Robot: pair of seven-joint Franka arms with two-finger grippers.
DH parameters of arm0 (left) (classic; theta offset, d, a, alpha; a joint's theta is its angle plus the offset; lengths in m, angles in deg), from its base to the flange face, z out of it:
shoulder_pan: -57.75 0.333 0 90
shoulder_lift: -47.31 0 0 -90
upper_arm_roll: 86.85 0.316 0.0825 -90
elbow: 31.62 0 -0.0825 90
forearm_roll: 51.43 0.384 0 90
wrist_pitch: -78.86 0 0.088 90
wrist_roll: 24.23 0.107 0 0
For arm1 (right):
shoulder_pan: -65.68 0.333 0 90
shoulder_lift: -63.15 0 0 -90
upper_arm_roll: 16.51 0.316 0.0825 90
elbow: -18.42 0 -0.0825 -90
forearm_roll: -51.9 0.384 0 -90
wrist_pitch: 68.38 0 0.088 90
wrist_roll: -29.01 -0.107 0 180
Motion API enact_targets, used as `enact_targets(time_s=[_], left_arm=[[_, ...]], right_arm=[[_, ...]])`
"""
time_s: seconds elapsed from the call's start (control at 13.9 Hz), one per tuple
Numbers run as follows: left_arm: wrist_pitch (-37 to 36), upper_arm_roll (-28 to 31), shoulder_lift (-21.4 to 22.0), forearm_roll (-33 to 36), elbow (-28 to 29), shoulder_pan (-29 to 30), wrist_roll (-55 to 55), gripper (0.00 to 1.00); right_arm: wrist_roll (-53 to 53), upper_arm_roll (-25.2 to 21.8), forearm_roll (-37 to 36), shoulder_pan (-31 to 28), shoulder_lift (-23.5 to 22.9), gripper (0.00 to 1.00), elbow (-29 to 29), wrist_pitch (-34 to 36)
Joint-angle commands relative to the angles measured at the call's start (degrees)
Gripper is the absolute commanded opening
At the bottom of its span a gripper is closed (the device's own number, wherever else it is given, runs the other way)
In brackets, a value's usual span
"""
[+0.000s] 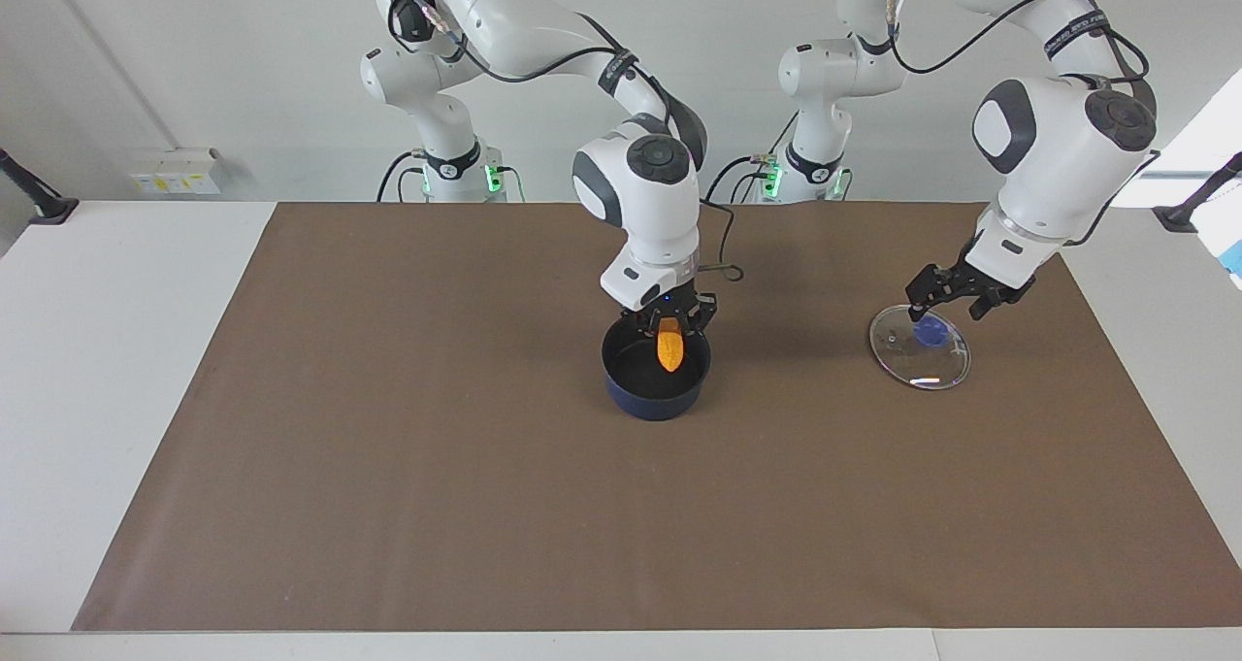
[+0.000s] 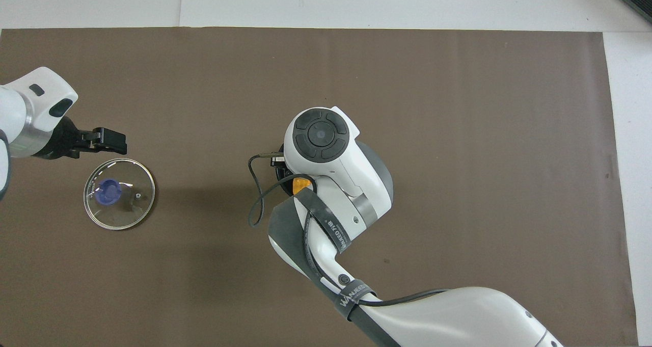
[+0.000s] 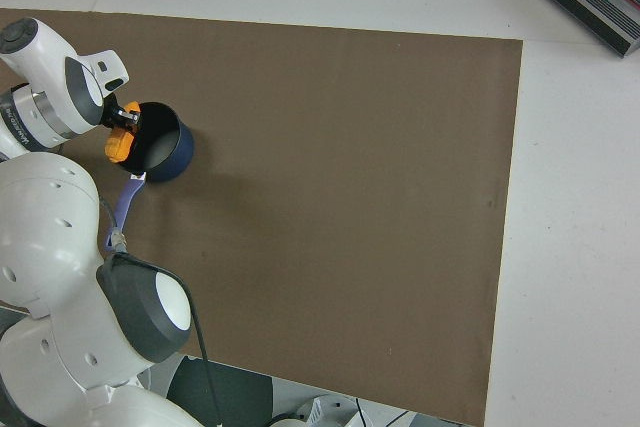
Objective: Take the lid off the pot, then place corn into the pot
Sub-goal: 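Lower the corn into the black pot with the right gripper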
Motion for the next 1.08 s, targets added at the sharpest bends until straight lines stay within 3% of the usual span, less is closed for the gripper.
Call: enact_targets(time_s=[0.0,0.65,1.01], left_arm=[[-6.14,0.14,1.51,2.51,-4.12,-1.98,-5.68,1.0],[-20.82,0.66,1.51,1.28,-18.18,-1.37,-5.16,1.0],[-22.77,0.92,2.21,1.28,-19.25,-1.19,-3.94,1.0]], right_arm=[[-0.54,-0.15,-1.29,-0.46,-0.96,0.0,0.52,-1.35],[2.28,-0.15,-0.58,-1.08,-2.62,0.0,-0.89,-3.55],[2.45,-0.15,-1.02,-0.55,-3.33,0.0,-3.52,-5.74]])
